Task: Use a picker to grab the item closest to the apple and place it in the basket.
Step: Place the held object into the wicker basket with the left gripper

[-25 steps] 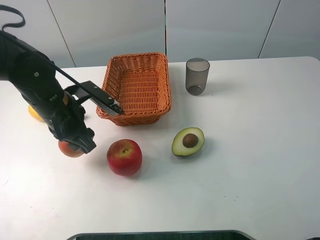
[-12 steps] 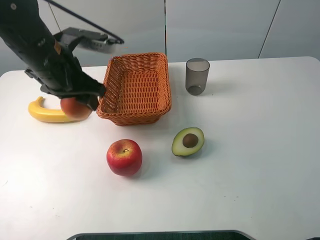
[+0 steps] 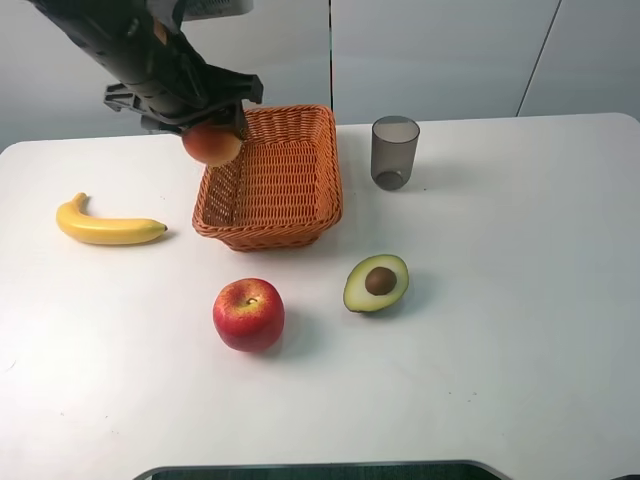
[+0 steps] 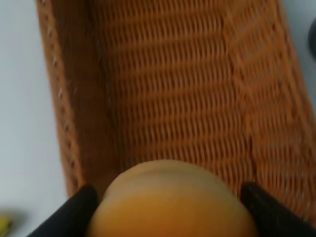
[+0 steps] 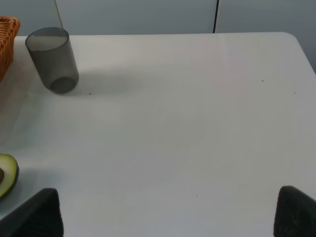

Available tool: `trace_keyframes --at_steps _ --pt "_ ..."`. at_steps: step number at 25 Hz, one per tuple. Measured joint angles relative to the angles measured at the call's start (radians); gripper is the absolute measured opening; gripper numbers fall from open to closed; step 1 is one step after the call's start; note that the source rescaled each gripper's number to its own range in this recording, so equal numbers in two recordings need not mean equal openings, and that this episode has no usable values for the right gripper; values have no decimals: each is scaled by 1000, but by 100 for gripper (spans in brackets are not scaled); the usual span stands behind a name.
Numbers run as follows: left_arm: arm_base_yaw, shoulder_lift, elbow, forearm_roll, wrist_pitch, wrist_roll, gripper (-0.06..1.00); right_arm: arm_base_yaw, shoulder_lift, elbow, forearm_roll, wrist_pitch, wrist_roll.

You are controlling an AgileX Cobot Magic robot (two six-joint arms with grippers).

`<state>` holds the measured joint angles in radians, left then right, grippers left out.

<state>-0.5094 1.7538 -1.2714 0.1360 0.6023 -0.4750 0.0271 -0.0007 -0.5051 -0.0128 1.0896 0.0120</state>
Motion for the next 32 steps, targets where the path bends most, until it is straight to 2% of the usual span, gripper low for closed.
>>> trace_keyframes --at_steps 3,9,16,32 --pt "-2 60 -53 27 -58 -42 75 0 0 0 0 0 0" --pt "-11 163 -100 150 -150 -174 75 0 0 0 0 0 0" --pt "-23 236 -99 186 -271 -200 75 0 0 0 0 0 0" --pt "-32 316 -99 223 -284 -202 75 0 0 0 0 6 0"
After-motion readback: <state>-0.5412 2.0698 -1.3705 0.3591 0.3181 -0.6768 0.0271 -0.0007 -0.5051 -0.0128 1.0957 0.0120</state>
